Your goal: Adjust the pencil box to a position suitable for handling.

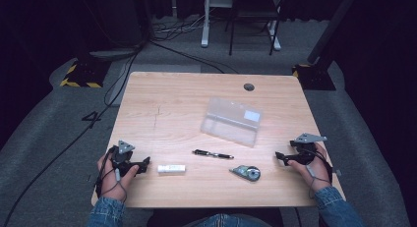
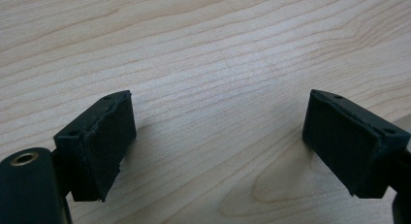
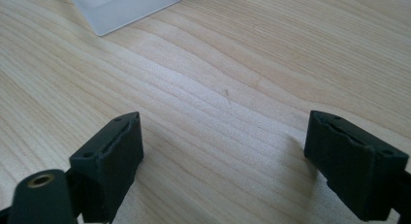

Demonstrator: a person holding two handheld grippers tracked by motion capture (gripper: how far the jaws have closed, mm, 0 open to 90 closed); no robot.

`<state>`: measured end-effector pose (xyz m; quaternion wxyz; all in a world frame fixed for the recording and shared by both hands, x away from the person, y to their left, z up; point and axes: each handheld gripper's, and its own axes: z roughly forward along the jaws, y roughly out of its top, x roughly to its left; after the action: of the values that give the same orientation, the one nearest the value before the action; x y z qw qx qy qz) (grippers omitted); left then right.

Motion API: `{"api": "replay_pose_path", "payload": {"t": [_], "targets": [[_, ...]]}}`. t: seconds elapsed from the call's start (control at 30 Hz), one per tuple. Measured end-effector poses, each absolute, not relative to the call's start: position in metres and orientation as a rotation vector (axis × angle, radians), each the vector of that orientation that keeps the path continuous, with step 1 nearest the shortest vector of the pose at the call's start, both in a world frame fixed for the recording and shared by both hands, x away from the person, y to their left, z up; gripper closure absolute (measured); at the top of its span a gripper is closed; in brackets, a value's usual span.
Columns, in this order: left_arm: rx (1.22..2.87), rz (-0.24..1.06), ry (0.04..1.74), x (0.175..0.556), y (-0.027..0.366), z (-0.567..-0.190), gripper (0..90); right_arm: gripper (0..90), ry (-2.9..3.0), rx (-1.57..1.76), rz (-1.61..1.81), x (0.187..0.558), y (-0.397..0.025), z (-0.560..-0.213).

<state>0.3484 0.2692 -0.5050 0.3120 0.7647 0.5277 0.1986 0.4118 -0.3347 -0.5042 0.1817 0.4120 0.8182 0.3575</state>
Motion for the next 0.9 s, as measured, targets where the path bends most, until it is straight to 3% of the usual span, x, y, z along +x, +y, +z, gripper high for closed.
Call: {"api": "replay_pose_path", "payload": {"t": [0.77,0.83,0.87,0.9], "targets": [[2.016,0.524,1.393,0.3485,0.2691,-0.5051,12.1,16.0,2.318,1.149,1.020,0.4120,-0.3347,-0.5040],[2.016,0.525,1.393,0.3484,0.2691,-0.5051,12.3,24.5,2.327,1.137,1.025,0.4116,-0.3343,-0.5027],[2.016,0.524,1.392,0.3484,0.2692,-0.5050,12.3,24.5,2.327,1.137,1.025,0.4116,-0.3343,-0.5027],[2.012,0.526,1.395,0.3477,0.2692,-0.5050,13.0,34.3,2.362,1.119,1.027,0.4112,-0.3323,-0.4983]]}}
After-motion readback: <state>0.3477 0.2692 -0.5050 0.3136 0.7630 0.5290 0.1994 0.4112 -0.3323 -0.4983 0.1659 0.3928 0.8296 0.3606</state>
